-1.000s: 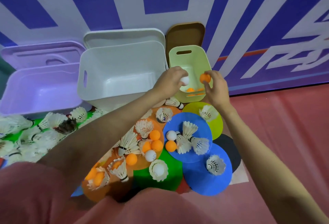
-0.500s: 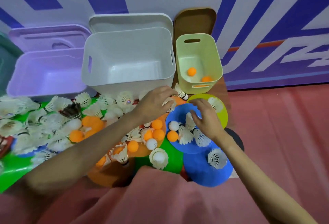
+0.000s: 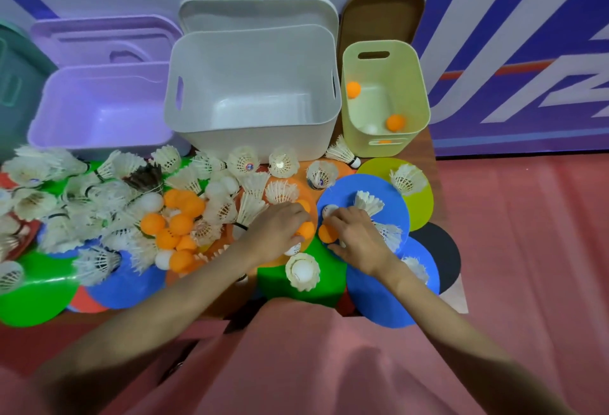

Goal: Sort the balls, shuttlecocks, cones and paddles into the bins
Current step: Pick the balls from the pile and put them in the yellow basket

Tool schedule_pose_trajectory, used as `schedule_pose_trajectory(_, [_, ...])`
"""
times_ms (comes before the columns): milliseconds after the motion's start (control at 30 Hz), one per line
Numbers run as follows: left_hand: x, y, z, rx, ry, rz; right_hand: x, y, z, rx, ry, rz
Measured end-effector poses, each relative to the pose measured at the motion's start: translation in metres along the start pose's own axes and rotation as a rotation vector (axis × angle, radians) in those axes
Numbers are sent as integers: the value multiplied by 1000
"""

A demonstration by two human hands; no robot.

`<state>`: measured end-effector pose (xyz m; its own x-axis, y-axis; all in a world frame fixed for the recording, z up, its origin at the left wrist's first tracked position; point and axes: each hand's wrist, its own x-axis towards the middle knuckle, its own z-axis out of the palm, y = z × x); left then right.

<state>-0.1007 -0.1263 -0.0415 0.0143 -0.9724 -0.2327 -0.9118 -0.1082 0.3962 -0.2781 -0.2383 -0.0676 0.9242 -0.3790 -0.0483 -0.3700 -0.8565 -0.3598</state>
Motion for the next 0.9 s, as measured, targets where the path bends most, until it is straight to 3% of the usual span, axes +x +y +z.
schedule_pose_trajectory(233, [2, 1, 5, 6, 69, 10, 0, -4, 5, 14, 43, 5])
schedule_pose_trajectory(333, [2, 1, -2, -68, 86, -20, -1, -2, -5, 151, 80, 36])
schedule_pose_trajectory(467, [9, 6, -29, -207, 252, 4, -2, 16, -32, 358, 180, 122])
schedule_pose_trajectory(733, [114, 36, -94, -226, 480, 26, 52, 92, -104, 264, 523, 365])
schedule_pose_trajectory(900, [184, 41, -108, -172, 475, -83, 82, 115, -119, 213, 531, 506])
